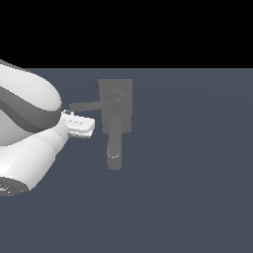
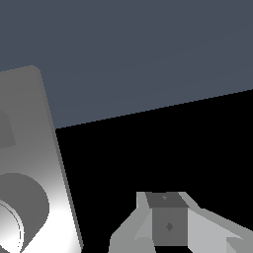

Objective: Turn on the faucet by rotating a designated handle.

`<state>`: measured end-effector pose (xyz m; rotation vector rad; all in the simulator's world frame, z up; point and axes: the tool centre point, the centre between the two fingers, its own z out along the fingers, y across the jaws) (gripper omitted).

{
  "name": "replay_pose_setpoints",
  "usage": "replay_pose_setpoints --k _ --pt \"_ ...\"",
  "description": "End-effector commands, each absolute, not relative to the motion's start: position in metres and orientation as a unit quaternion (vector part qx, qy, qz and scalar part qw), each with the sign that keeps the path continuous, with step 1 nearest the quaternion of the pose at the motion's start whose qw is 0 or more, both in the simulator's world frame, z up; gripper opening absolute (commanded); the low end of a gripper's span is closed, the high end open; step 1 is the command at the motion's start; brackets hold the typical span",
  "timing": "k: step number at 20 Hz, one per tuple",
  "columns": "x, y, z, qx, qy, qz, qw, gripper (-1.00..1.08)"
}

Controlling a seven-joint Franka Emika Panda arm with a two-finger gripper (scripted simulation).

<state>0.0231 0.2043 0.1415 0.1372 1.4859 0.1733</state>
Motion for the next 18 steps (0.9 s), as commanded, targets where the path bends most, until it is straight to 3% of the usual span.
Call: replay_pose_setpoints --k 1,18 --pt "0.025 0.2 0.141 0.054 0.677 0.072 0.73 -1.0" --pt "0.028 0.173 0.125 0.007 0.702 0.03 0.712 -1.0"
